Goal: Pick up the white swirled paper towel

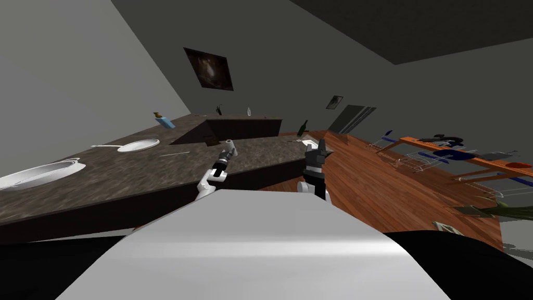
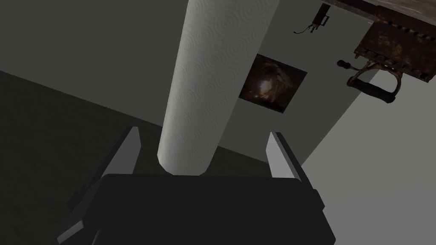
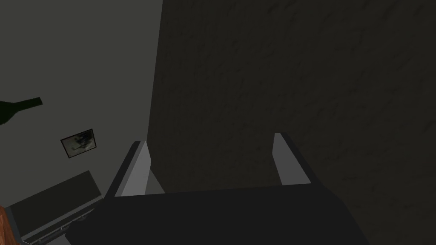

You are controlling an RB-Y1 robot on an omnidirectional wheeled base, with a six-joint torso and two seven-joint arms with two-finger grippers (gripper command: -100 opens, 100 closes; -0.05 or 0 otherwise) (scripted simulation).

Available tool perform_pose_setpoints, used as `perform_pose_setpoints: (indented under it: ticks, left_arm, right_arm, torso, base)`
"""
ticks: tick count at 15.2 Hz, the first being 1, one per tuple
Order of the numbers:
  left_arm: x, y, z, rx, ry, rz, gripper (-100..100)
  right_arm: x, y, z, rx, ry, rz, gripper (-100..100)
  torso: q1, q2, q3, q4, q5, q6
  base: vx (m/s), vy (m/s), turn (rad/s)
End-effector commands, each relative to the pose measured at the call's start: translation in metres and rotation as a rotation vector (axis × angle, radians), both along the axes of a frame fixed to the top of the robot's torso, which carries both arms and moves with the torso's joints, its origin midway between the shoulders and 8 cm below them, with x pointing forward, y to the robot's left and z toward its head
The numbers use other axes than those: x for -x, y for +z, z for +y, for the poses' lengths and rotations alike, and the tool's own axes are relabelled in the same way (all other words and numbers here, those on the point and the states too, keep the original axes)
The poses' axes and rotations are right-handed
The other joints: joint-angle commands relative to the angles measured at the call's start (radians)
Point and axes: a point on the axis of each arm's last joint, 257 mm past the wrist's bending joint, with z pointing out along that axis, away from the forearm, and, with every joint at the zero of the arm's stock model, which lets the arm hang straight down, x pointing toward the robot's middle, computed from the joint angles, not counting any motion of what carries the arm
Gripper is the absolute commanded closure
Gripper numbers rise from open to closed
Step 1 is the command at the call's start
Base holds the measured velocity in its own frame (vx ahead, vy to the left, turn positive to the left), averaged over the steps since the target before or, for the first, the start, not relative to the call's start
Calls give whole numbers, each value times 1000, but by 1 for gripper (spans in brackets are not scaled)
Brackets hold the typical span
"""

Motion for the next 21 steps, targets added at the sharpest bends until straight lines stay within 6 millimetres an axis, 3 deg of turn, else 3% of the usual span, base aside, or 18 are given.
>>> perform_pose_setpoints:
  ticks: [1,3,5,6,11,12,17,18,19,21]
  left_arm:
    - [-3,-9,8,-26,18,26,-100]
    - [-5,-17,14,-49,34,50,-100]
    - [-5,-13,11,-39,27,39,-100]
    - [-5,-13,11,-39,28,39,100]
    - [-5,-13,11,-39,28,39,100]
    - [-6,-20,13,-44,32,50,-100]
    - [-19,-14,24,-41,55,47,-100]
    - [-15,-17,22,-42,50,49,-100]
    - [-8,-19,15,-42,36,49,100]
    - [-10,-19,16,-42,40,50,100]
  right_arm:
    - [0,0,0,0,0,0,0]
    - [0,0,0,0,0,0,0]
    - [0,0,0,0,0,0,0]
    - [0,0,0,0,0,0,0]
    - [0,0,0,0,0,0,0]
    - [0,0,0,0,0,0,0]
    - [0,0,0,0,0,0,0]
    - [0,0,0,0,0,0,0]
    - [0,0,0,0,0,0,0]
    - [0,0,0,0,0,0,0]
  torso:
    - [0,0,0,0,0,0]
    - [0,0,0,0,0,0]
    - [-1,0,0,0,0,0]
    - [-1,-1,0,0,0,0]
    - [-1,-1,-1,0,0,0]
    - [-1,-1,-1,0,0,0]
    - [-1,-2,-1,0,0,2]
    - [-1,-2,-1,0,0,2]
    - [-1,-2,-1,0,0,2]
    - [-4,-3,-2,0,-1,1]
  base:
    - [-16,15,-73]
    - [-20,17,-90]
    - [-4,4,-12]
    - [0,0,0]
    - [0,0,0]
    - [15,-15,6]
    - [-4,2,-20]
    - [-13,17,-36]
    - [11,-3,54]
    - [14,-19,72]
